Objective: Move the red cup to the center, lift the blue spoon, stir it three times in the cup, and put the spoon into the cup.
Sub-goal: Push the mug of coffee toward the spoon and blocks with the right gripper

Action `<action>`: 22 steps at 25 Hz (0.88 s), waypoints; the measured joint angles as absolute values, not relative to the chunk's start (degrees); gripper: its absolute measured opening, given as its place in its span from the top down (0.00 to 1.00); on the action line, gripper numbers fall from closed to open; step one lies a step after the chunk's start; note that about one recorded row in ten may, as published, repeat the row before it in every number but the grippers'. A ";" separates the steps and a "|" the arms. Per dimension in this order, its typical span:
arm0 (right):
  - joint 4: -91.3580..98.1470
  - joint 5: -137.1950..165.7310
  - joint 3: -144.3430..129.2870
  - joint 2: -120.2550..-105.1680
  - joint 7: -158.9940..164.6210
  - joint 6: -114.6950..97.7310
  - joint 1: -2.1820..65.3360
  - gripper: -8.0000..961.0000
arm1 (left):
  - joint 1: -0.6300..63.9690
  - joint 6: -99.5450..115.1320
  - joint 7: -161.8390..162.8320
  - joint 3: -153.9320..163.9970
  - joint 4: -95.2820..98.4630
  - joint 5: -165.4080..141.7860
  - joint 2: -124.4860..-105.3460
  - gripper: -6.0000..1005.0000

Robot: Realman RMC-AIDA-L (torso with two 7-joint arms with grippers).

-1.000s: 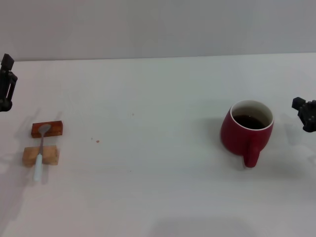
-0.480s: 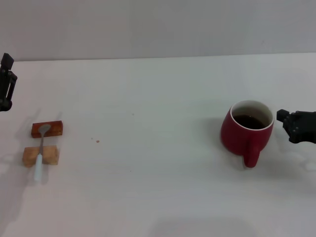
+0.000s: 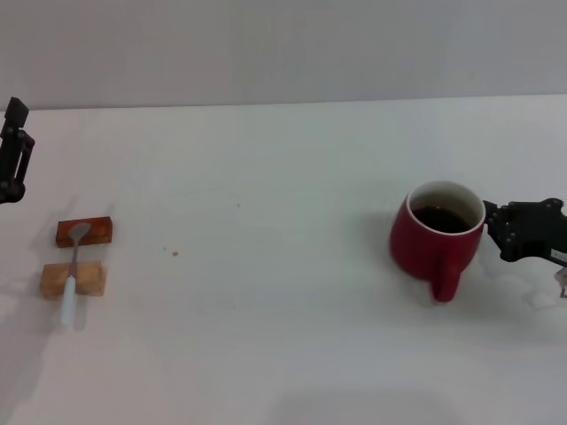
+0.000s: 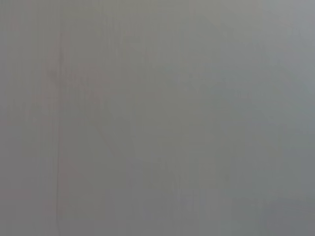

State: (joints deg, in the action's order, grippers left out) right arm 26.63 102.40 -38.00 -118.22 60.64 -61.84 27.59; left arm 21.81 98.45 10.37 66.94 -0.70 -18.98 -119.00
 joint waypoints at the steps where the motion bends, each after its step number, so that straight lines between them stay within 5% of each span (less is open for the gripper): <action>1: 26.24 102.40 -38.90 -118.23 60.64 -61.88 27.98 0.99 | 21.80 98.46 10.37 66.98 -0.70 -18.98 -119.05 0.45; 22: 20.41 101.86 -40.89 -119.06 58.71 -61.77 33.12 0.99 | 21.62 99.30 10.44 69.14 -0.80 -18.98 -119.09 0.45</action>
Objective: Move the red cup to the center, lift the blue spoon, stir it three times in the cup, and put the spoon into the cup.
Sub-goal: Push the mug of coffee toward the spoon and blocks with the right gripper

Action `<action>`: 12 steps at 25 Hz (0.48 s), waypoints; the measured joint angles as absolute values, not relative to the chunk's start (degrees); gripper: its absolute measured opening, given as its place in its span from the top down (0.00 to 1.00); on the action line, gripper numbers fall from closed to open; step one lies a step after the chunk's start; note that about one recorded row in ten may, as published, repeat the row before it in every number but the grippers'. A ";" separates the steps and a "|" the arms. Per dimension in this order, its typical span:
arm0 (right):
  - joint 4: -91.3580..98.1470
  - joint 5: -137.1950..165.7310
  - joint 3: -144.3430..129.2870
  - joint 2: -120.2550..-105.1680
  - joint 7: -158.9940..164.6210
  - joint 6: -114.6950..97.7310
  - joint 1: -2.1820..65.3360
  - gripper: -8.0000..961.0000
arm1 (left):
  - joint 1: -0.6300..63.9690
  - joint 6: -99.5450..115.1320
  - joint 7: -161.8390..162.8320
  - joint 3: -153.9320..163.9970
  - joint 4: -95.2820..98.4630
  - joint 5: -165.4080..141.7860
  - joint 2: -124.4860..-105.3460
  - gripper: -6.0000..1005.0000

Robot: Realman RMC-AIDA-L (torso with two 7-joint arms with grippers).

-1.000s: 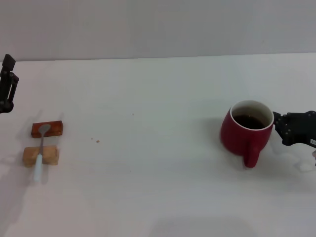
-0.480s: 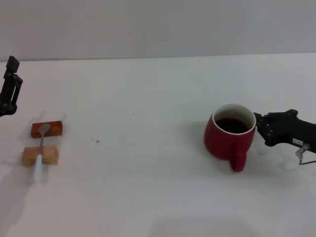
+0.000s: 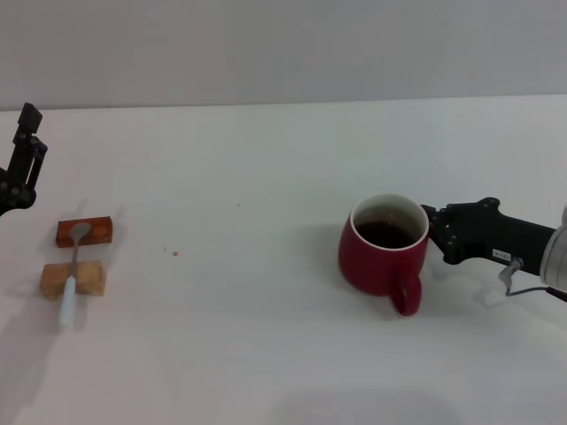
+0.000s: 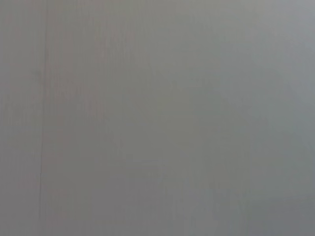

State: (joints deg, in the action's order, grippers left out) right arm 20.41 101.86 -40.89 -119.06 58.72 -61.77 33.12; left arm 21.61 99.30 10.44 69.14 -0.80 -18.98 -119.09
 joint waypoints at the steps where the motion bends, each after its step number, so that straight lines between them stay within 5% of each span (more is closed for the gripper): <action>1: 19.99 101.50 -40.81 -119.10 58.30 -61.78 33.35 0.99 | 21.62 99.34 10.46 69.19 -0.79 -18.98 -119.09 0.45; 12: 14.55 96.46 -41.06 -119.13 53.05 -60.19 36.89 0.99 | 21.11 99.72 10.55 69.70 -0.79 -18.98 -118.95 0.45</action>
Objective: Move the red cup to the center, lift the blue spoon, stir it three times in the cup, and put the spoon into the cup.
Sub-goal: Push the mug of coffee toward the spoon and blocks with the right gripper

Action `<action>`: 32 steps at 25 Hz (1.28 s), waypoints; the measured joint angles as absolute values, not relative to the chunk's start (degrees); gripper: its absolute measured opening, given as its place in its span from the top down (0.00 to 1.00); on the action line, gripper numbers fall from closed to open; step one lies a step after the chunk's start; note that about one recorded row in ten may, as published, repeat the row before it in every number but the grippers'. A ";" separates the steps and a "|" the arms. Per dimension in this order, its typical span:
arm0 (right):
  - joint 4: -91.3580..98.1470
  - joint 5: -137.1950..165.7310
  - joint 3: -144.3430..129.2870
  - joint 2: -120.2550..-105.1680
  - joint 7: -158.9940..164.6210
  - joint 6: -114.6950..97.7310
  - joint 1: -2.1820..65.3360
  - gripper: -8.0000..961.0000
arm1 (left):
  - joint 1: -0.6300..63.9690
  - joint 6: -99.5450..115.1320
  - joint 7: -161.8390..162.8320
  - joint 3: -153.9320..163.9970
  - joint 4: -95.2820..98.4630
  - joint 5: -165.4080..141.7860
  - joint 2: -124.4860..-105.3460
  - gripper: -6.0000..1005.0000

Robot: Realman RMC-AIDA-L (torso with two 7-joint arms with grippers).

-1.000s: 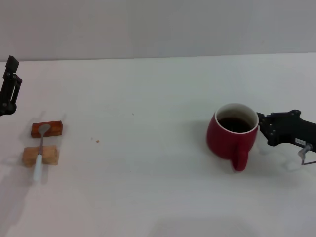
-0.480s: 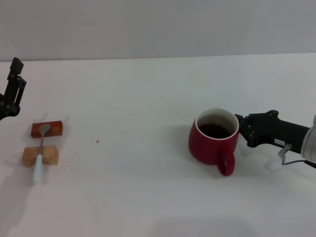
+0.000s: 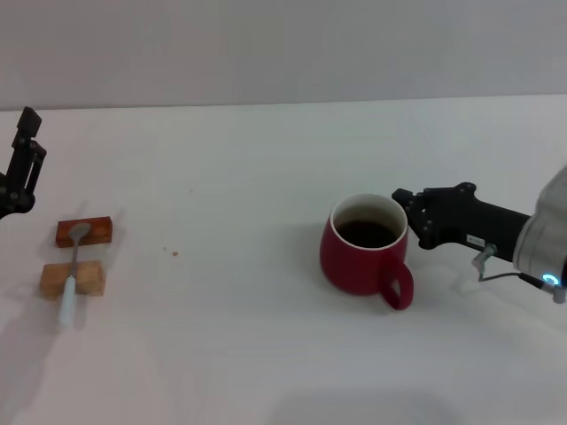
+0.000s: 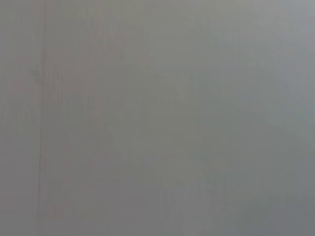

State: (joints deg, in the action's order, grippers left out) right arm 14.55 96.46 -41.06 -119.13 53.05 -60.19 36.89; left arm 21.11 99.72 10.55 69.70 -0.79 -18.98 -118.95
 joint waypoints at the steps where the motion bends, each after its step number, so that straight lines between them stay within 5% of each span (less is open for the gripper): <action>1: 14.07 96.46 -41.07 -119.14 52.73 -59.86 37.38 0.99 | 21.10 99.72 10.55 69.71 -0.79 -18.98 -118.94 0.45; 32: 10.73 96.54 -40.52 -119.21 50.11 -57.19 41.63 0.99 | 19.83 100.43 10.55 69.67 -0.58 -18.99 -119.12 0.45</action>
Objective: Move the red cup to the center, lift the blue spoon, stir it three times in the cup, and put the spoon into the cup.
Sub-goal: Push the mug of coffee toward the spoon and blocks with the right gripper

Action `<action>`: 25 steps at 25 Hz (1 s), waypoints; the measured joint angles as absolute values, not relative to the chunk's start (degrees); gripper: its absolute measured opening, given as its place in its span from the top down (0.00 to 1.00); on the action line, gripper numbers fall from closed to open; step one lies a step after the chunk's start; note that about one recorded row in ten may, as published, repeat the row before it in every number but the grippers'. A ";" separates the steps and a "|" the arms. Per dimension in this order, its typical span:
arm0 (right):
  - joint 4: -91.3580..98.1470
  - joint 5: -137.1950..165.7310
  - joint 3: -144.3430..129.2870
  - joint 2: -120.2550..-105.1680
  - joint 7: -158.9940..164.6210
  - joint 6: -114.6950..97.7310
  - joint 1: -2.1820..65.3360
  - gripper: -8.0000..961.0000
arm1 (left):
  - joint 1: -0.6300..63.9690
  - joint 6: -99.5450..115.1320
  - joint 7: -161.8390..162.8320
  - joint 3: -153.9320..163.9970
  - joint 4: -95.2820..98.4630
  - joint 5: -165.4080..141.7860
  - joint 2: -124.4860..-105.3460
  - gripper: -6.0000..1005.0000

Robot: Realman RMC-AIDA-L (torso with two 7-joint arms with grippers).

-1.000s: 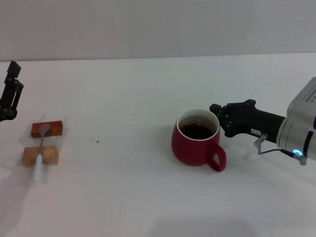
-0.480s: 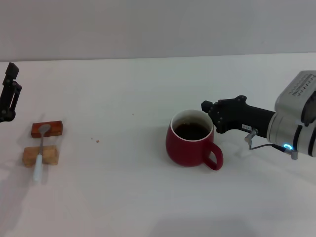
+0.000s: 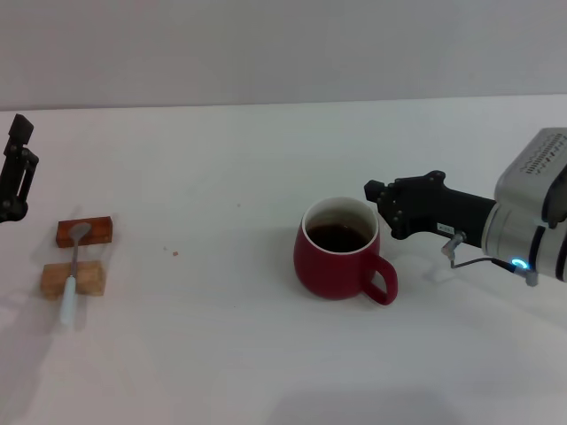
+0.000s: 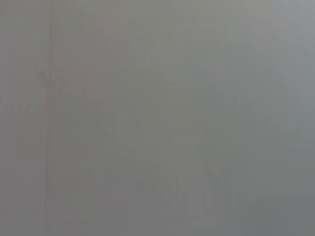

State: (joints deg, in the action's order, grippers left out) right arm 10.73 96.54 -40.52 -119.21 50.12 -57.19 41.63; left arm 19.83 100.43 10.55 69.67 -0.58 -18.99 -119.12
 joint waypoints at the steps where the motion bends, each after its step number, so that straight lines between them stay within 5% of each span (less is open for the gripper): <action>1: 11.07 96.53 -40.50 -119.21 50.11 -57.35 41.27 0.99 | 19.83 100.43 10.55 69.69 -0.68 -18.98 -119.12 0.45; 25: 10.36 86.32 -41.05 -119.33 40.40 -61.87 31.17 0.99 | 20.43 100.01 10.54 69.83 -0.80 -18.98 -118.78 0.45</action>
State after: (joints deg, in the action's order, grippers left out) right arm 10.36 86.32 -41.05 -119.33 40.40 -61.87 31.17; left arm 20.43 100.01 10.54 69.83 -0.80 -18.98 -118.78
